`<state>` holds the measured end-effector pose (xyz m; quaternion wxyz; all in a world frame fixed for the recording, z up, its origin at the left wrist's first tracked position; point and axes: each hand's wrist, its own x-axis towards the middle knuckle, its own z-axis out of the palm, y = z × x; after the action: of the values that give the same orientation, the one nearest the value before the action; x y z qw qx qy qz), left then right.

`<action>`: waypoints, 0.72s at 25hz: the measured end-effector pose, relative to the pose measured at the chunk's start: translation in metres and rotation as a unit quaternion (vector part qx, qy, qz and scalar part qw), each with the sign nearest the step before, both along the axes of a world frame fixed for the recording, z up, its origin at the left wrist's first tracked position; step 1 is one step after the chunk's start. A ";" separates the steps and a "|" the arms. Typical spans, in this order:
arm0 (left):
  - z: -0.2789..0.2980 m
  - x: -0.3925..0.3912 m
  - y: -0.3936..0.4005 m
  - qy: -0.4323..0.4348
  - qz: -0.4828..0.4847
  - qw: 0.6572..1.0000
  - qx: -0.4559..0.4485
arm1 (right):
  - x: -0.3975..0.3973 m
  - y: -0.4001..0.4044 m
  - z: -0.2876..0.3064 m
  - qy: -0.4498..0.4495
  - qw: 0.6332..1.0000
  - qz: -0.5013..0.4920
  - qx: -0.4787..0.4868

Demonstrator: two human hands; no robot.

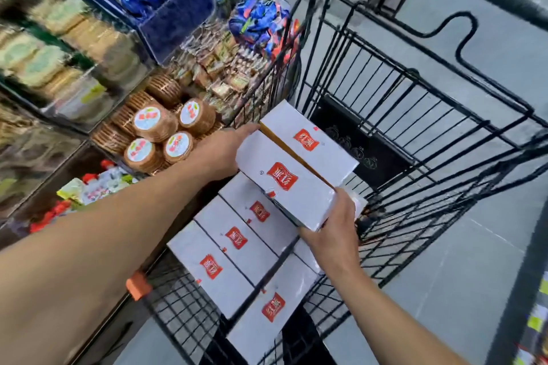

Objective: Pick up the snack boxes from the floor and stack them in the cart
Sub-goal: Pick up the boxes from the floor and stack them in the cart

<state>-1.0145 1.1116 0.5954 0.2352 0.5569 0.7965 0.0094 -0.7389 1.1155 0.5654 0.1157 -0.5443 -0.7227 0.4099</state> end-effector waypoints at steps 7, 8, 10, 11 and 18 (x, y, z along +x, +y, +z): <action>-0.033 0.005 0.010 -0.184 0.191 0.964 0.018 | -0.012 0.007 -0.025 -0.053 0.998 -0.012 -0.019; -0.035 0.006 0.010 -0.193 0.199 0.960 0.029 | -0.010 0.007 -0.027 -0.065 0.998 -0.006 -0.012; -0.037 0.009 0.008 -0.203 0.214 0.954 0.047 | -0.009 0.006 -0.028 -0.076 0.997 -0.004 -0.010; -0.038 0.009 0.007 -0.211 0.223 0.950 0.056 | -0.010 0.006 -0.029 -0.073 0.997 -0.004 -0.013; -0.037 0.006 0.000 -0.215 0.219 0.947 0.093 | -0.013 0.000 -0.033 -0.003 0.998 -0.055 -0.012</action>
<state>-1.0084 1.1111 0.5584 0.3400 0.3733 0.8249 0.2540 -0.7519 1.1152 0.5326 0.1295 -0.5856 -0.6869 0.4103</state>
